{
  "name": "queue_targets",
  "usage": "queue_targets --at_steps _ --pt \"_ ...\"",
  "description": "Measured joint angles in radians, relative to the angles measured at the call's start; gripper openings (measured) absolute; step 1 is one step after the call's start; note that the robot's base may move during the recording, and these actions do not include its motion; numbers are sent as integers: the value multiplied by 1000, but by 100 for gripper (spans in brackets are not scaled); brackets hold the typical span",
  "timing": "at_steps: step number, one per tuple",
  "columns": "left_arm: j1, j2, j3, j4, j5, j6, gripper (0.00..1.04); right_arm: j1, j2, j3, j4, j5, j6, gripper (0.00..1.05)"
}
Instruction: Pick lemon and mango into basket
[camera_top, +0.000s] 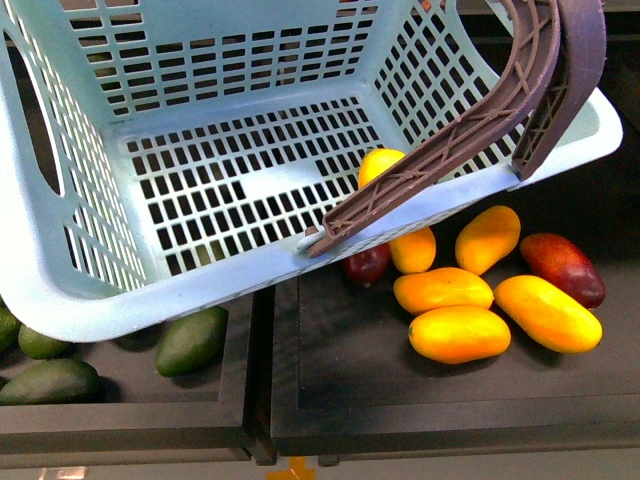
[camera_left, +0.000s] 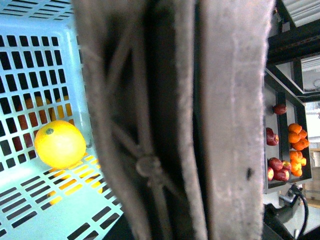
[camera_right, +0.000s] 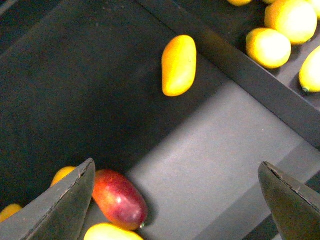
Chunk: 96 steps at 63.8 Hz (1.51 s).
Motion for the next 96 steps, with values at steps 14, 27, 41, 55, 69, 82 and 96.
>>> queue_targets --at_steps 14,27,41,55,69,82,96 --pt "2 0 0 0 5 2 15 -45 294 240 -56 24 35 96" --pt "0 0 0 0 11 1 15 -24 540 473 -123 26 68 96" --pt "1 0 0 0 3 2 15 -14 678 667 -180 50 100 96" --pt "0 0 0 0 6 1 15 -11 794 846 -239 72 118 96" --pt "0 0 0 0 7 1 15 0 908 1026 -303 91 131 96" --pt "1 0 0 0 6 1 15 10 1001 1178 -363 102 140 96" --pt "1 0 0 0 6 1 15 14 1109 1340 -430 110 140 96"
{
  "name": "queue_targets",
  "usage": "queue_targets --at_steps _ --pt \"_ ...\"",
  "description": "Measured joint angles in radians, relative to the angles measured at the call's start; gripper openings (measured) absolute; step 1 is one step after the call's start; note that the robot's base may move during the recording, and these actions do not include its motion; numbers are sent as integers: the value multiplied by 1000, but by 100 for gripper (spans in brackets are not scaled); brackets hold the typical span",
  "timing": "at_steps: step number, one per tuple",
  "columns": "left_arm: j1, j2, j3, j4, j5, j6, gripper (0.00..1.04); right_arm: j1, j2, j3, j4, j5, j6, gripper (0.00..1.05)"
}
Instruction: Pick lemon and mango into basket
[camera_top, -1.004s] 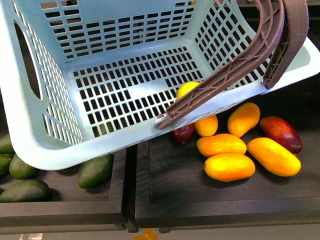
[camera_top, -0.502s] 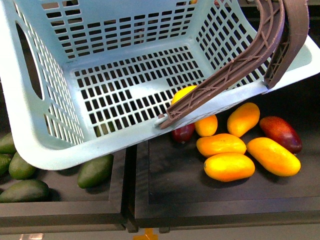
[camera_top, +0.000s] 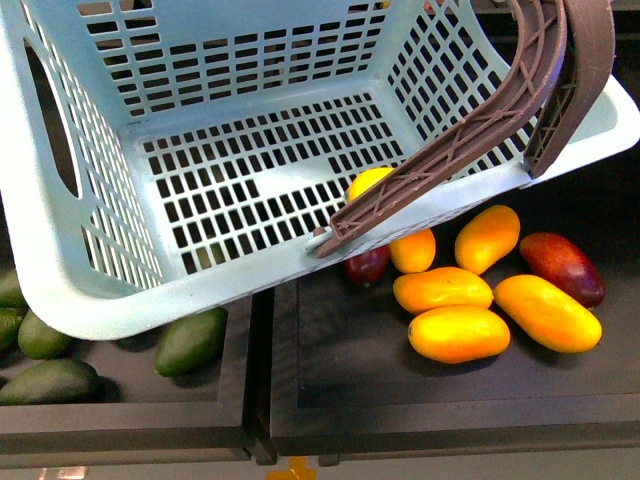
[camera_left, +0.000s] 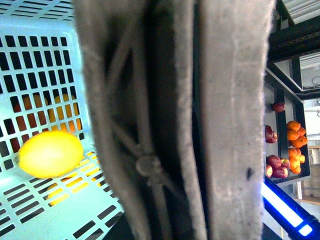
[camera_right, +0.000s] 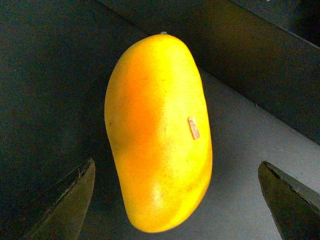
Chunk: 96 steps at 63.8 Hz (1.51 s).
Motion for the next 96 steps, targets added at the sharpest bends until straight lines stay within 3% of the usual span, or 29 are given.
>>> queue_targets --at_steps 10,21,26,39,63,79,96 --pt "0 0 0 0 1 0 15 10 90 140 -52 2 0 96" --pt "0 0 0 0 0 0 15 21 106 153 -22 -36 -4 63" --pt "0 0 0 0 0 0 15 22 78 93 16 -53 -13 59" --pt "0 0 0 0 1 0 15 19 -67 -145 149 -127 -56 58" --pt "0 0 0 0 0 0 15 55 -695 -885 489 -341 -155 58" --pt "0 0 0 0 1 0 15 170 -1083 -1282 563 -395 -177 58" --pt "0 0 0 0 -1 1 15 329 -1323 -1379 575 -343 -175 58"
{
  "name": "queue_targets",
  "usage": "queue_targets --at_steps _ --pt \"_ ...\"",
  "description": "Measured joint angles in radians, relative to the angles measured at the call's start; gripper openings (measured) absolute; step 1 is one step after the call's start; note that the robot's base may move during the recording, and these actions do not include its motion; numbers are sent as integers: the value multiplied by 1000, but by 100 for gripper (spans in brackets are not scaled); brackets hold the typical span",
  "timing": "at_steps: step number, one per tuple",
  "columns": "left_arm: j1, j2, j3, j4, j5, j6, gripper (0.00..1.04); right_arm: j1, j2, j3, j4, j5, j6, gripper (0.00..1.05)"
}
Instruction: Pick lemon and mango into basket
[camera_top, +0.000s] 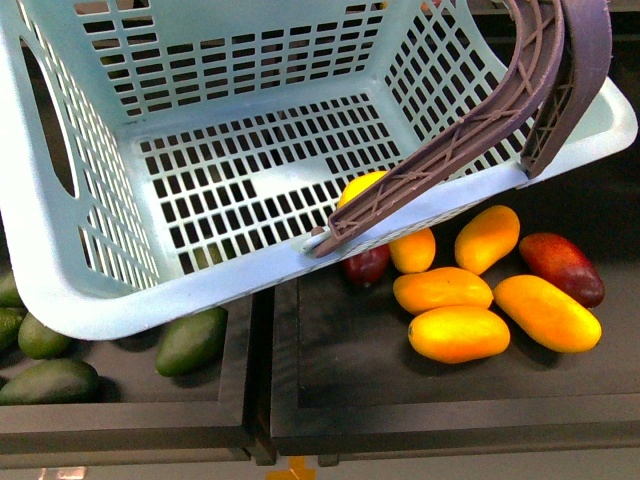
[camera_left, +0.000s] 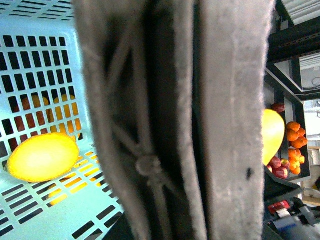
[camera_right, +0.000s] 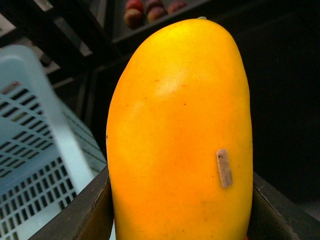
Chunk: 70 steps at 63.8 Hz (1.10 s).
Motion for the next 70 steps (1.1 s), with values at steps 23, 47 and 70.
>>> queue_targets --at_steps 23,47,70 --pt "0 0 0 0 2 0 15 192 61 38 -27 129 14 58" --pt "0 0 0 0 0 0 15 308 148 177 -71 208 -18 58" --pt "0 0 0 0 2 -1 15 353 159 176 -68 241 -34 72"
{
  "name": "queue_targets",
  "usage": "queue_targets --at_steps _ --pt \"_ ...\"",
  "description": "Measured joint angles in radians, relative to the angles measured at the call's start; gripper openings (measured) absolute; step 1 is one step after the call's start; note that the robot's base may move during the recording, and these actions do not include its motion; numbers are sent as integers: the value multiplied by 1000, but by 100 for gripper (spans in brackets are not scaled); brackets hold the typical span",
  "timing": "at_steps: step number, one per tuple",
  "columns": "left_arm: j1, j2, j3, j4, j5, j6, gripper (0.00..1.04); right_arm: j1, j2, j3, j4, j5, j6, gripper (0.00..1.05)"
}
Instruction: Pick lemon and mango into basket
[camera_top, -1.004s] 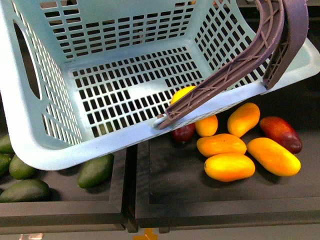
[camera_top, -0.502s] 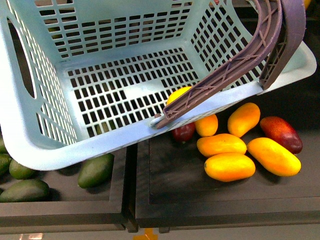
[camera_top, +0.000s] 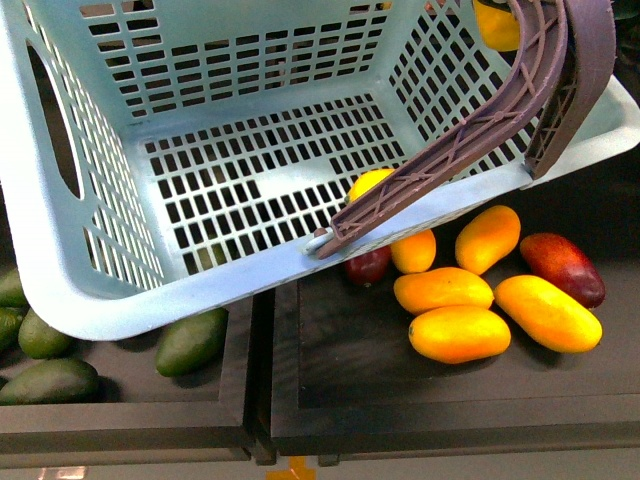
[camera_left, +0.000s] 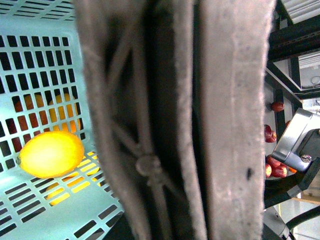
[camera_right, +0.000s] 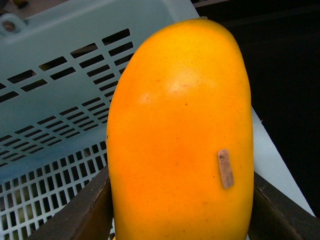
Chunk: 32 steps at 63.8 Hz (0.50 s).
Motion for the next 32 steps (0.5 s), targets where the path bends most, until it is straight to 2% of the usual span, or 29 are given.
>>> queue_targets --at_steps 12,32 --pt "0 0 0 0 0 0 15 -4 -18 -23 1 -1 1 97" --pt "0 1 -2 0 -6 0 15 -101 -230 -175 15 43 50 96"
